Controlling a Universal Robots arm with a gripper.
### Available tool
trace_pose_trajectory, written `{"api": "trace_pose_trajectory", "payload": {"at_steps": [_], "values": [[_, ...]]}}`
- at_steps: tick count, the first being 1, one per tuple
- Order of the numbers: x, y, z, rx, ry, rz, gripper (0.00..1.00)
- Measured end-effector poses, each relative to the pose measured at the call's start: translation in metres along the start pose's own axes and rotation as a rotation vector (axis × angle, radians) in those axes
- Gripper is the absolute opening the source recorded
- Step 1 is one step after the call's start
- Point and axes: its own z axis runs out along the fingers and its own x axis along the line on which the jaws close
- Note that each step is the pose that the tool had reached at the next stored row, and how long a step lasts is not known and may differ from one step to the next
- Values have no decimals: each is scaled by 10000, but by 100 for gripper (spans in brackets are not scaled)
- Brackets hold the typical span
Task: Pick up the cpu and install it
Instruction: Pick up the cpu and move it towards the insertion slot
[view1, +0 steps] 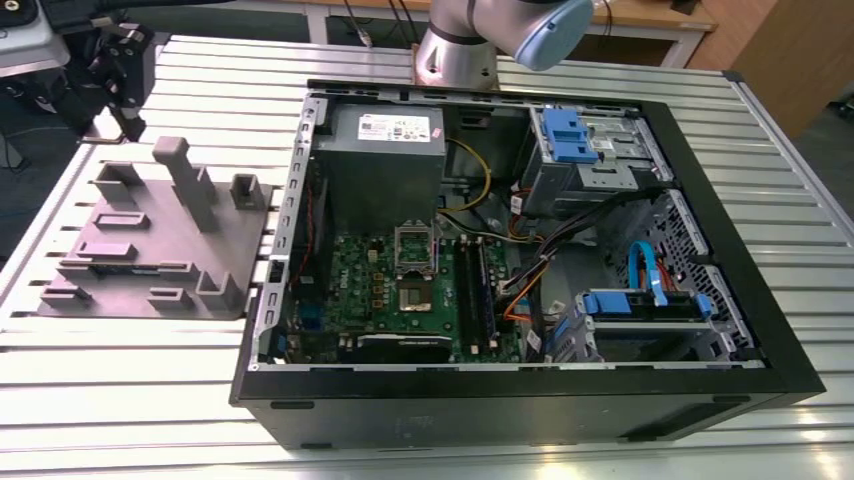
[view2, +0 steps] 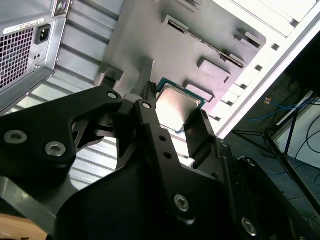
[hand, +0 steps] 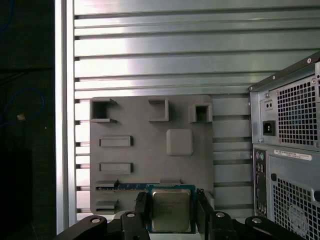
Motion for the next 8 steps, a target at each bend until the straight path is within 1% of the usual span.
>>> {"api": "trace_pose_trajectory", "payload": {"at_steps": [8], "values": [[-25,1,-1,0,0,-1,47]]}}
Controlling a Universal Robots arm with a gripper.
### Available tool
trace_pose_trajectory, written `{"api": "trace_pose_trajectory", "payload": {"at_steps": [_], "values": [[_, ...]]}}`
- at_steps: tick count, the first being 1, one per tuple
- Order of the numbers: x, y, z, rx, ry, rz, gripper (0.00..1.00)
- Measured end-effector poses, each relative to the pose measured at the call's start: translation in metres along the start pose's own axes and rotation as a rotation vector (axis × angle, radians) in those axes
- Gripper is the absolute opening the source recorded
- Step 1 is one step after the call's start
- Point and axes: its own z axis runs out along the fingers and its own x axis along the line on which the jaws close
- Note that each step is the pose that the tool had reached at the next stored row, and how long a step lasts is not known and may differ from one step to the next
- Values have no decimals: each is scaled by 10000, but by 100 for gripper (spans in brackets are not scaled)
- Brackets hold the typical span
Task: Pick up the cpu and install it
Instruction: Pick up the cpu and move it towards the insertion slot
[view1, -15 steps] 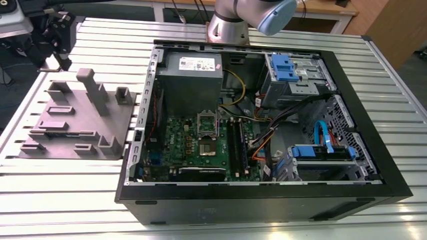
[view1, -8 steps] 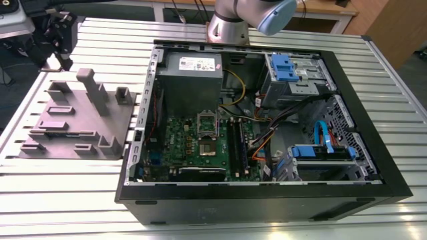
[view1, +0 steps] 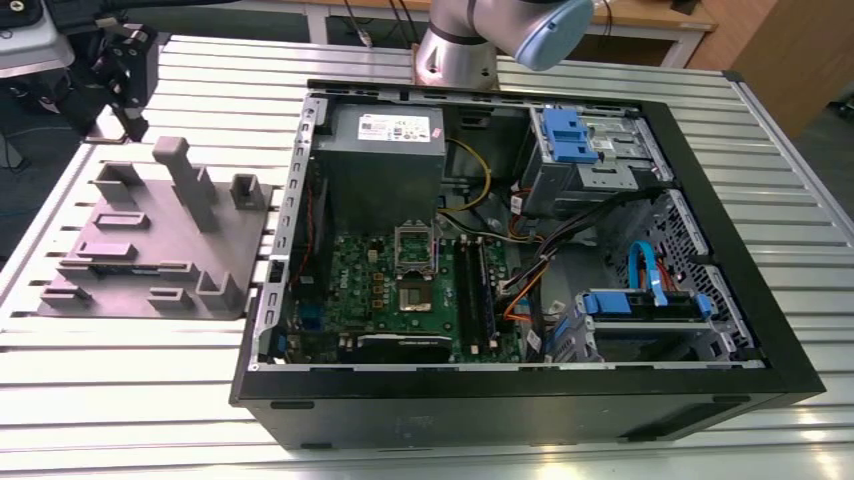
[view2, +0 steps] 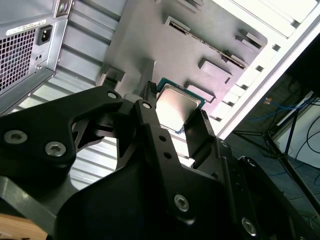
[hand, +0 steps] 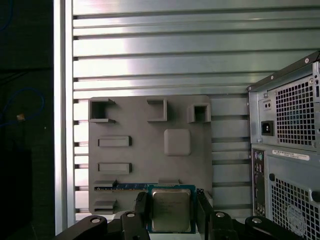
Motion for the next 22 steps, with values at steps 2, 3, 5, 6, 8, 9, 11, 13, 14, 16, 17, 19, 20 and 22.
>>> {"api": "trace_pose_trajectory", "payload": {"at_steps": [2,3,5,6,8,9,11,13,14,16,17,19,20,22], "values": [[-7,0,0,0,-1,1,47],[-10,1,0,0,0,1,47],[-15,1,0,0,0,1,47],[-17,1,0,-1,-1,1,47],[-21,1,0,0,0,0,47],[-23,1,0,0,0,1,47],[-31,2,0,0,0,0,47],[-39,2,0,0,0,0,47],[-46,2,-1,0,0,-1,47],[-56,3,-1,0,0,1,47],[-62,3,-1,0,0,0,47],[-73,4,-1,0,0,0,47],[-78,4,-1,0,0,0,47],[-90,5,-1,-1,-1,1,47]]}}
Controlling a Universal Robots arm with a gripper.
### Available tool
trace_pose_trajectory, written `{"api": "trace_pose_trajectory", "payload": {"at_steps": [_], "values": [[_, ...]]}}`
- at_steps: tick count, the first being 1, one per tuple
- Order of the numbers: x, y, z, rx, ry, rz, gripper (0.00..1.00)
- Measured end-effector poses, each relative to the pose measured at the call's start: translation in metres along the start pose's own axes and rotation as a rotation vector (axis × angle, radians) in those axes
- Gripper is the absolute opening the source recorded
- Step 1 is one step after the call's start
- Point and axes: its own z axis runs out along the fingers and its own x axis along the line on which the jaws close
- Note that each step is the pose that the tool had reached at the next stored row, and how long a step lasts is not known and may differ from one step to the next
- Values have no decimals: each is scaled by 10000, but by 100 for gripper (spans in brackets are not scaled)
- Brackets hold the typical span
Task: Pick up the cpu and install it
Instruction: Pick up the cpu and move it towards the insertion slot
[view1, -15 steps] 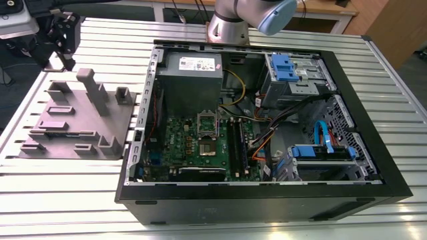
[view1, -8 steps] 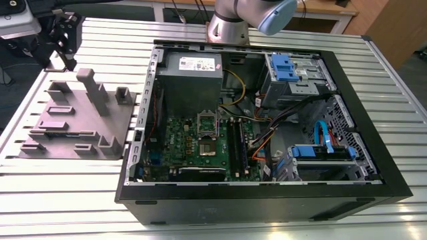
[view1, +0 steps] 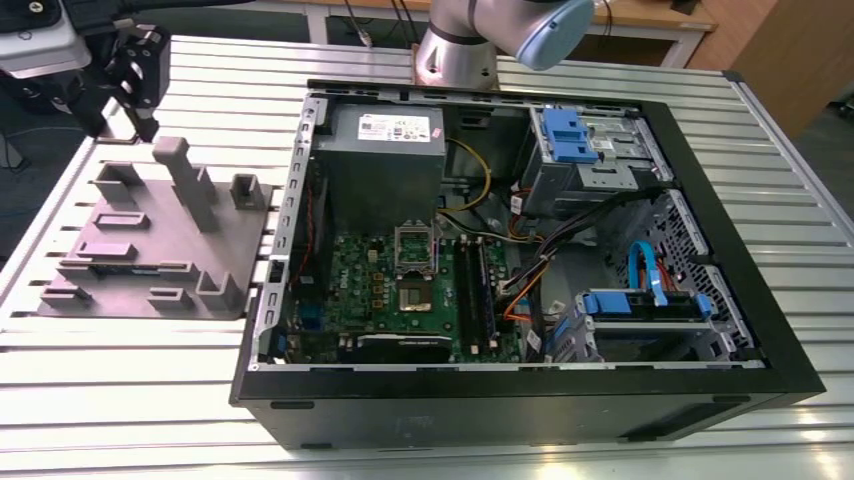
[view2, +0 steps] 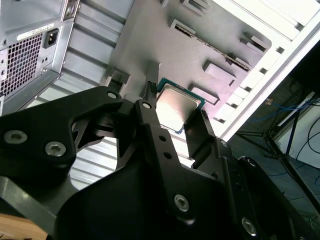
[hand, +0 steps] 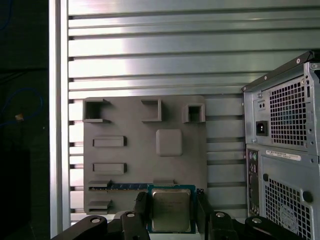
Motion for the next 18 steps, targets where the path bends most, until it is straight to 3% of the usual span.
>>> {"api": "trace_pose_trajectory", "payload": {"at_steps": [18], "values": [[-109,5,-2,1,1,-1,47]]}}
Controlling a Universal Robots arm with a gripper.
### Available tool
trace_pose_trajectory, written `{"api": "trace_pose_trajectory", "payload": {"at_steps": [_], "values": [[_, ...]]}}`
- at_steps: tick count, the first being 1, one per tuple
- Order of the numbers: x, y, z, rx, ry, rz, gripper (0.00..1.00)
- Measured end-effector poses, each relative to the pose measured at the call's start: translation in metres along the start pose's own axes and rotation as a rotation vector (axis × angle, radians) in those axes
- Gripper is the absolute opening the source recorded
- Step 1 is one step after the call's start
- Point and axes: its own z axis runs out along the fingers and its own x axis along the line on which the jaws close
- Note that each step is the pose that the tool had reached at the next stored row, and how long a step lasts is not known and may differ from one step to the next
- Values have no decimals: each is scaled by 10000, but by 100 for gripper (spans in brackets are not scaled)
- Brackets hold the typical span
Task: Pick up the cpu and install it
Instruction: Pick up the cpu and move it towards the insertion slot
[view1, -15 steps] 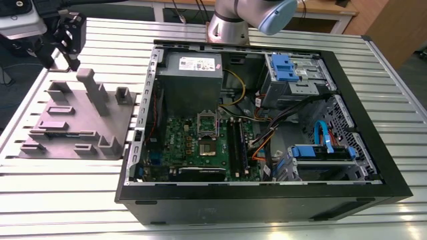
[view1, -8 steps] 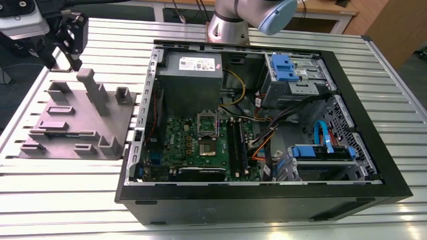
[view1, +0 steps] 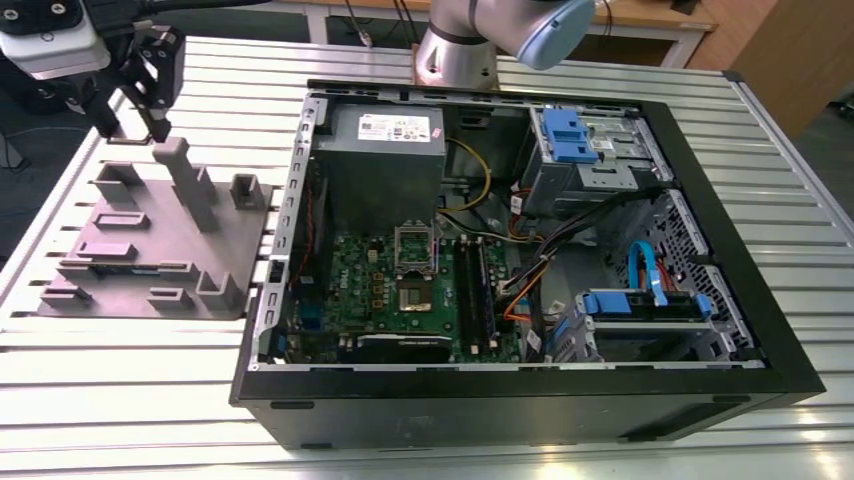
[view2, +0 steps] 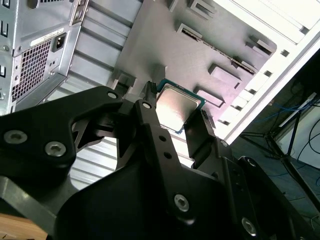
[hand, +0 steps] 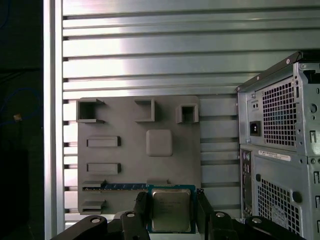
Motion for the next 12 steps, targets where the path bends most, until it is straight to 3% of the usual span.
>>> {"api": "trace_pose_trajectory", "payload": {"at_steps": [8,9,12], "values": [[-82,4,-1,0,-1,0,47],[-234,12,-3,0,-1,0,47],[-243,12,-4,0,0,0,47]]}}
